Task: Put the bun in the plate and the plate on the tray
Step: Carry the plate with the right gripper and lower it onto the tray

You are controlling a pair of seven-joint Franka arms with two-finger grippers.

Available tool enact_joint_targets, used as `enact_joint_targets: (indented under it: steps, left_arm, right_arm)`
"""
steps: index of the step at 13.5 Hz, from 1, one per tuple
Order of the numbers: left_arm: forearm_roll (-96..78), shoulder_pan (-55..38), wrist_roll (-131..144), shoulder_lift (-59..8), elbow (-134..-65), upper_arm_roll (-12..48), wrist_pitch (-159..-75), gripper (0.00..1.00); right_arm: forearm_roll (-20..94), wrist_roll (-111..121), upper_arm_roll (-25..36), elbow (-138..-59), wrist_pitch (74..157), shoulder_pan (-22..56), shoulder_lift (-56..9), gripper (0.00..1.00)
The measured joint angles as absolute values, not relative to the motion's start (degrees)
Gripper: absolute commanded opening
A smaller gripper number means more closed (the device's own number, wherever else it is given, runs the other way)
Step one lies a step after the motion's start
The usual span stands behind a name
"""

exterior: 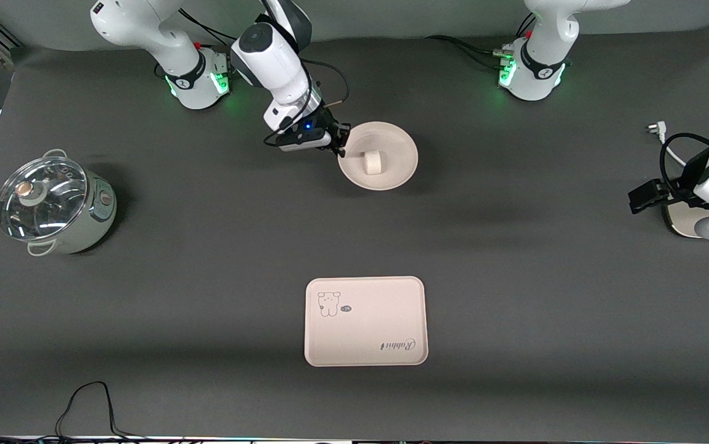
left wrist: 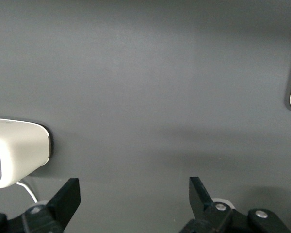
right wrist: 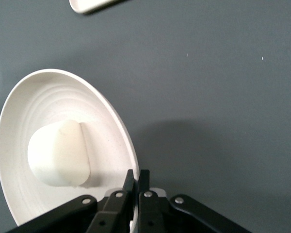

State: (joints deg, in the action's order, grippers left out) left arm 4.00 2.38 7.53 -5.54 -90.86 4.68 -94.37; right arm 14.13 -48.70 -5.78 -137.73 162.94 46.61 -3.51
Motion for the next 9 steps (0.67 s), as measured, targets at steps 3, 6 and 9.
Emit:
enact_joint_targets:
  steps: [3,6,9]
  left_arm:
    - [4.0,2.55,7.53,-5.55,-90.82,4.58,-94.38,1.0]
    - [3.92,3.25,7.53,-5.59,-90.15,4.41,-94.42,1.0]
    - [3.84,3.71,7.52,-5.62,-89.16,4.28,-94.59,1.0]
  right_arm:
    - [14.15,-45.84,-0.76,-129.65,156.03,45.43,-7.07,0.0]
    - [14.33,-44.32,3.34,-115.35,149.01,42.85,-15.06,0.0]
    - [16.43,-42.12,3.54,-100.78,147.09,38.56,-26.01,0.0]
